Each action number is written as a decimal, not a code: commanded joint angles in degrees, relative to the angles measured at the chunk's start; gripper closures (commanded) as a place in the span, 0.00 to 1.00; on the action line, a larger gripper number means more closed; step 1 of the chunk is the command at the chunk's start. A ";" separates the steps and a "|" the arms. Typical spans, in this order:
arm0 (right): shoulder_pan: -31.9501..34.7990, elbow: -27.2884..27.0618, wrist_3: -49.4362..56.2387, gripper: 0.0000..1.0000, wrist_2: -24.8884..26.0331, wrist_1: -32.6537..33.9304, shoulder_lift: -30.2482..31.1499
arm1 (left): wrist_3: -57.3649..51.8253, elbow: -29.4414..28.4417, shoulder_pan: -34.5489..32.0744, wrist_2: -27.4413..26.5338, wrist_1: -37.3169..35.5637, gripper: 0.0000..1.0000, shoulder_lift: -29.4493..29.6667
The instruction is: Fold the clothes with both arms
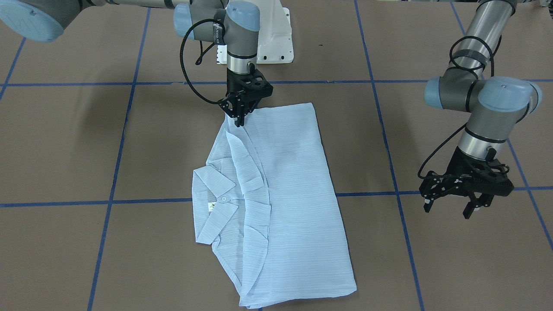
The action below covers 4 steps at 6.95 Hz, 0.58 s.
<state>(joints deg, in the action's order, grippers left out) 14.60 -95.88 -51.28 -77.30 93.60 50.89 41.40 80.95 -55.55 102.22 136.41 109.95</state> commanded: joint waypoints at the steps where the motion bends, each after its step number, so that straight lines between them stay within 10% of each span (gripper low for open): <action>1: 0.07 -0.10 -0.83 1.00 0.04 -0.26 -0.35 | 0.00 0.00 0.09 0.00 0.00 0.00 0.00; 4: 2.44 -1.67 -0.84 1.00 -0.31 -0.35 0.35 | 0.09 0.09 0.35 0.00 0.00 0.00 0.00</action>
<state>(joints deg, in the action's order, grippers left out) 15.92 -96.70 -52.10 -77.41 93.27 50.92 41.42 80.99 -55.32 102.24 136.41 109.95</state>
